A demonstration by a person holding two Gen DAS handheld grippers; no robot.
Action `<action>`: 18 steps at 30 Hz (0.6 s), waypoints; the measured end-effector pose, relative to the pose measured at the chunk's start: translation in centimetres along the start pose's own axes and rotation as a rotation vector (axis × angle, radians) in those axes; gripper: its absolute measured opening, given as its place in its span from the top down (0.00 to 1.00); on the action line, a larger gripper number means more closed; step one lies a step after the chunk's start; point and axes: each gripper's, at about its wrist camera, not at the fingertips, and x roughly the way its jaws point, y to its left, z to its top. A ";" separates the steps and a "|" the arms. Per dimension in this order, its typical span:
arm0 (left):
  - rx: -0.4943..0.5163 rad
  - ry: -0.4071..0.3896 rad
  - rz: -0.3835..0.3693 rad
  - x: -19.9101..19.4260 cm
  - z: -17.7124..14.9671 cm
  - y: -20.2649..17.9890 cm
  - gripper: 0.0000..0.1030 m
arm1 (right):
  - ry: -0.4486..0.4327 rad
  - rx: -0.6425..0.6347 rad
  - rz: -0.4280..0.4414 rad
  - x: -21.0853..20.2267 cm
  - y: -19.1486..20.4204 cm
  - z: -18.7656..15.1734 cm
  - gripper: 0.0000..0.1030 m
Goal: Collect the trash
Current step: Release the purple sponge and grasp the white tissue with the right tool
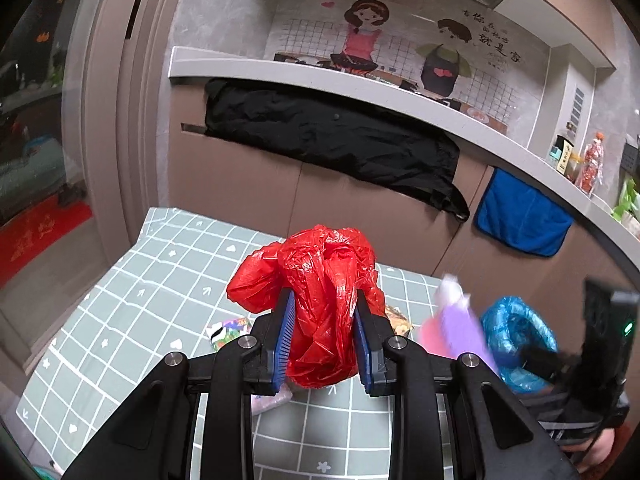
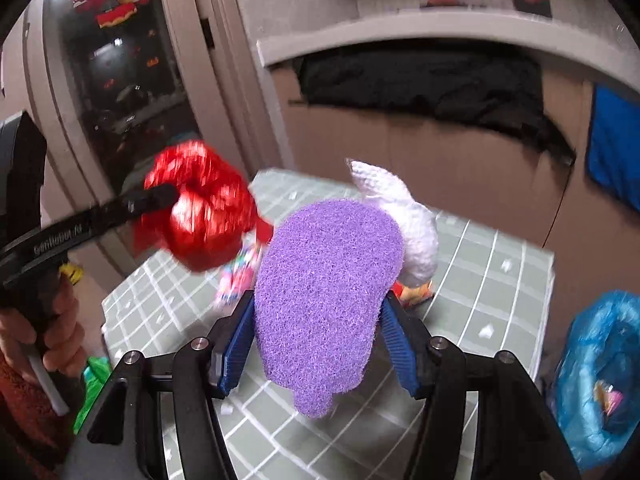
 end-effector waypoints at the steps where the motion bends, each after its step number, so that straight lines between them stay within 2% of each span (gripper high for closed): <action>1: -0.003 0.005 0.003 0.1 -0.1 0.1 0.72 | 0.045 0.019 0.038 0.6 -0.2 -0.6 0.45; 4: -0.006 0.015 0.016 0.0 -0.5 0.5 0.72 | 0.174 0.075 0.131 2.4 -0.7 -3.1 0.45; 5: -0.009 0.020 0.018 0.1 -0.7 0.7 0.72 | 0.201 0.081 0.137 2.8 -0.6 -3.7 0.45; 6: -0.015 0.026 0.018 0.2 -0.8 0.9 0.72 | 0.277 0.090 0.141 3.6 -0.6 -5.8 0.45; 7: -0.020 0.032 0.018 0.2 -1.0 1.1 0.72 | 0.277 0.090 0.141 3.6 -0.6 -5.8 0.45; 11: -0.044 0.050 0.012 0.6 -1.7 1.7 0.72 | 0.390 0.062 0.126 3.6 -0.2 -8.4 0.44; 14: -0.060 0.061 0.007 0.7 -2.2 2.0 0.72 | 0.426 0.018 0.076 2.8 -0.2 -9.9 0.42; 18: -0.072 0.074 0.006 1.0 -2.6 2.5 0.72 | 0.393 -0.012 0.073 1.0 -0.9 -10.1 0.42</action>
